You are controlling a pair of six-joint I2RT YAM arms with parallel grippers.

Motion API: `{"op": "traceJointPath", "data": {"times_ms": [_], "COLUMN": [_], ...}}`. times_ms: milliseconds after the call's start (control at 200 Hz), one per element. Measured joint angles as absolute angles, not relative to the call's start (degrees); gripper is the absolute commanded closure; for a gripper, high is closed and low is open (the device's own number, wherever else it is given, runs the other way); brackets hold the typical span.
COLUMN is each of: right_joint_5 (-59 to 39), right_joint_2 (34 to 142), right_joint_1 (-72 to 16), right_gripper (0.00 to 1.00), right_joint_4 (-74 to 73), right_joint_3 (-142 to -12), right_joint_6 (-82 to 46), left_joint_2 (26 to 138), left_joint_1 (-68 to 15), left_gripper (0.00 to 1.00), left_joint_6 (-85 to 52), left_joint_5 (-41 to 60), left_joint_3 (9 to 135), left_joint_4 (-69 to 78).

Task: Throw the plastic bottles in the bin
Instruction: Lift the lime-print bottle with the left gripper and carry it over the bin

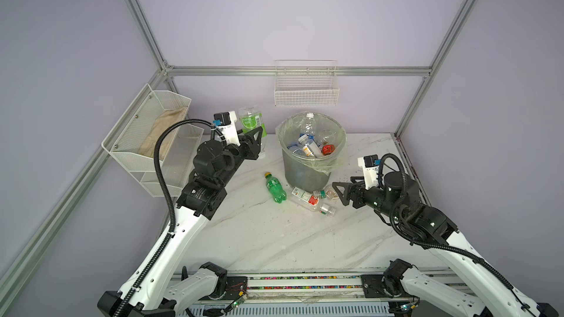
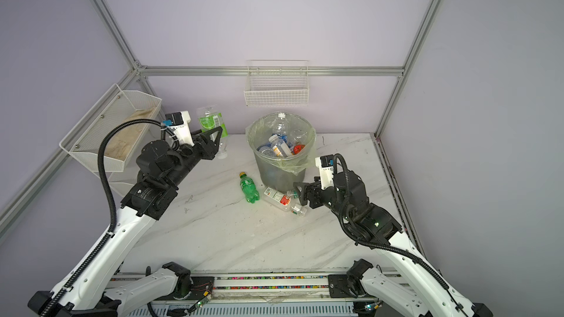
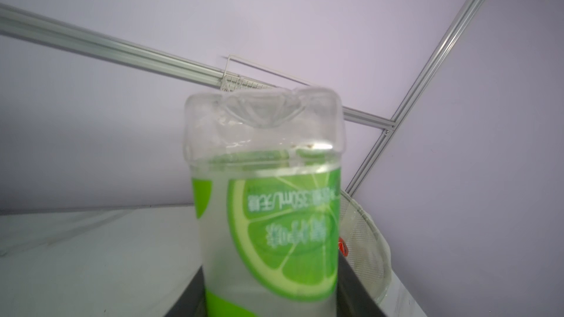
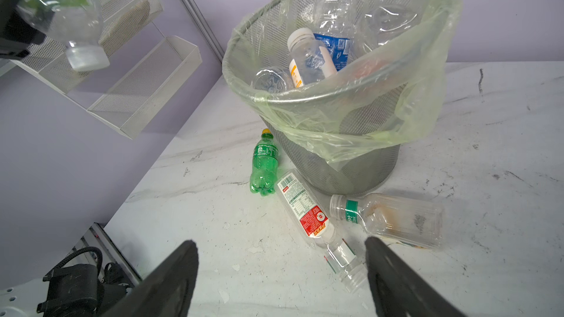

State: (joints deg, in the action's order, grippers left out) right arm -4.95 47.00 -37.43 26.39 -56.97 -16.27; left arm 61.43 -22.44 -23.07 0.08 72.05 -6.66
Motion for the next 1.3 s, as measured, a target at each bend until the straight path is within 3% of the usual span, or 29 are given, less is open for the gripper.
{"op": "traceJointPath", "data": {"times_ms": [590, 1300], "right_joint_5": [-4.7, -4.8], "right_joint_2": [46.0, 45.7], "right_joint_1": [-37.4, -37.4], "right_gripper": [0.13, 0.12], "right_joint_4": [26.7, 26.8], "right_joint_3": [-57.0, -57.0], "right_joint_6": [-16.3, -16.1], "left_joint_2": [72.9, 88.4], "left_joint_1": [-30.1, -30.4], "left_gripper": [0.66, 0.66], "left_joint_6": [-15.0, -10.6], "left_joint_5": [2.0, 3.1], "left_joint_3": [85.2, 93.8], "left_joint_4": [-0.6, 5.3]}}
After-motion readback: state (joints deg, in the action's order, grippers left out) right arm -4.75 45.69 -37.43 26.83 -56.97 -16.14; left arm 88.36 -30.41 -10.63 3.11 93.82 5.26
